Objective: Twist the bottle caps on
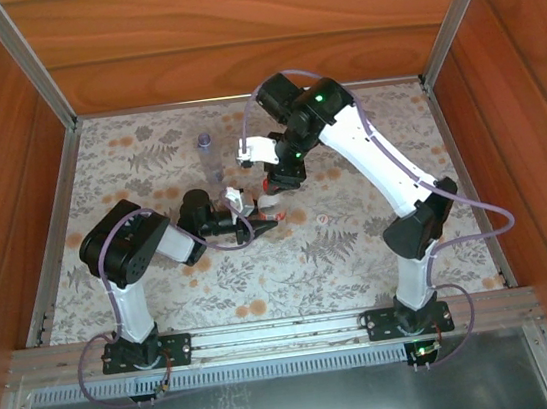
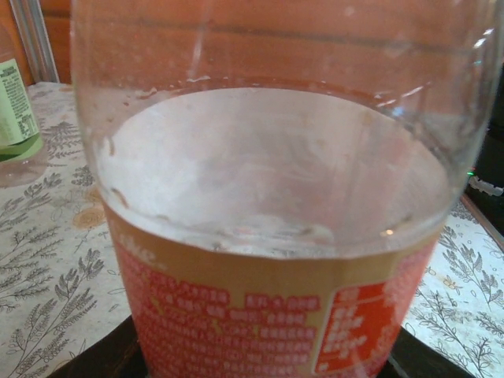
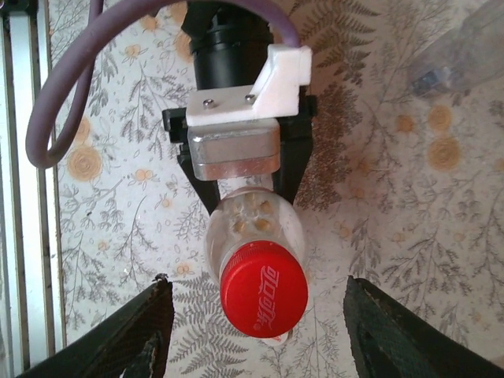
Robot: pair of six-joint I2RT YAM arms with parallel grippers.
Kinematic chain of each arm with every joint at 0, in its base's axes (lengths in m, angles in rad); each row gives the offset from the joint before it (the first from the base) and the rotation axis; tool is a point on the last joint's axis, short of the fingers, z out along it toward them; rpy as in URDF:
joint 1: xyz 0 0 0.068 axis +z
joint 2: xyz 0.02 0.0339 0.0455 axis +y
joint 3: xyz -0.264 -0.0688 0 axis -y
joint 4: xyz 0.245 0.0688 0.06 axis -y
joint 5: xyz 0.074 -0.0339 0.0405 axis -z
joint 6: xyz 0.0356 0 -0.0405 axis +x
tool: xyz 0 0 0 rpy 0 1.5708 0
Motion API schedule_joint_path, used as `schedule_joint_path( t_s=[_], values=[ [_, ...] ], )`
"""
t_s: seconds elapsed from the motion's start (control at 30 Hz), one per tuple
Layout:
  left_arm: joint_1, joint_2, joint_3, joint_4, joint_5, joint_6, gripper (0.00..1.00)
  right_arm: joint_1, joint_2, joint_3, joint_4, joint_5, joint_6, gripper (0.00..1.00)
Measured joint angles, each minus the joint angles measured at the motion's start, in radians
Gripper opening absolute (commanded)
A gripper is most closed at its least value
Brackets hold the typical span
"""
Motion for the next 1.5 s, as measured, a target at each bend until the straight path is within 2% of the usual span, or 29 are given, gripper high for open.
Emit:
schedule_joint_path(
  t_s=[0.2,0.57,1.0,1.37,1.5],
  values=[
    [0.006,0.000,0.000,-0.002,0.015,0.000,0.48,0.000,0.014,0.011,-0.036,-0.003,-0.017,0.52],
    [0.006,0.000,0.000,-0.002,0.016,0.000,0.48,0.000,0.033,0.018,-0.048,-0.005,-0.016,0.49],
    [0.006,0.000,0.000,-0.003,0.022,0.000,0.48,0.001,0.059,0.029,-0.048,-0.007,-0.014,0.33],
    [0.006,0.001,0.000,-0.003,0.018,0.000,0.48,0.002,0.059,0.029,-0.045,-0.005,-0.005,0.31],
    [0.006,0.001,-0.001,-0.001,-0.021,-0.011,0.47,0.005,0.059,0.029,-0.032,0.018,0.047,0.30]
  ],
)
